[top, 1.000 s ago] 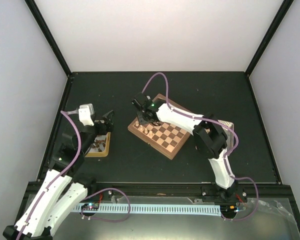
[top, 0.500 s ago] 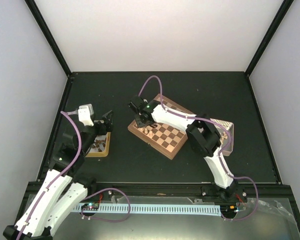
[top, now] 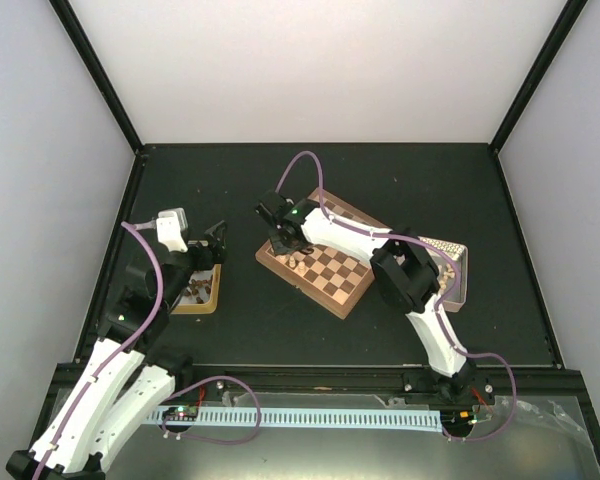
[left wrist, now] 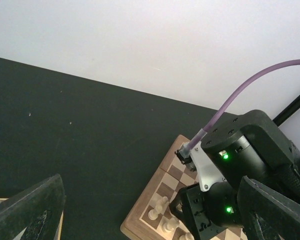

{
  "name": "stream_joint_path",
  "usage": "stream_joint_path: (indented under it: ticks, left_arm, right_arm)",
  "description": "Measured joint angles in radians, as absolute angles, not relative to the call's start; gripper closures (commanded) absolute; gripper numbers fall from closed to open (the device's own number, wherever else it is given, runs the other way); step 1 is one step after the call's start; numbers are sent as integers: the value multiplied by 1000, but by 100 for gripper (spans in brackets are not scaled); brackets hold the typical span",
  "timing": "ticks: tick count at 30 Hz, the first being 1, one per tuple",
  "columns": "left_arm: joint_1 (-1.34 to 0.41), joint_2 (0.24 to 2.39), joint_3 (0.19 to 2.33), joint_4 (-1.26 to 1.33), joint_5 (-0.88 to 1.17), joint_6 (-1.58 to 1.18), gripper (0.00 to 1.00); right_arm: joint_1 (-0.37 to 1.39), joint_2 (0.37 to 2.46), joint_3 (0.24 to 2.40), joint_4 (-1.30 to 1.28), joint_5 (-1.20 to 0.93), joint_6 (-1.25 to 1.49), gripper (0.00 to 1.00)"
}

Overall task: Set up the chess pieces on the board
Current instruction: Place the chess piece on the chessboard.

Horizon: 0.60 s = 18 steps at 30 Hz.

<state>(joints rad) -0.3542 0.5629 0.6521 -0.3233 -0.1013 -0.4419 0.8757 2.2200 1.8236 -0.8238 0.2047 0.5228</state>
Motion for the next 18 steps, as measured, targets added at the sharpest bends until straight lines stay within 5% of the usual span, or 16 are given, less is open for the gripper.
stream_joint_path:
  ticks: [11, 18]
  left_arm:
    - [-354, 563, 652, -324, -101, -442, 4]
    - [-354, 563, 652, -325, -82, -441, 4]
  right_arm:
    - [868, 2113, 1824, -836, 250, 525, 72]
    - [771, 1766, 1512, -765, 325, 556, 72]
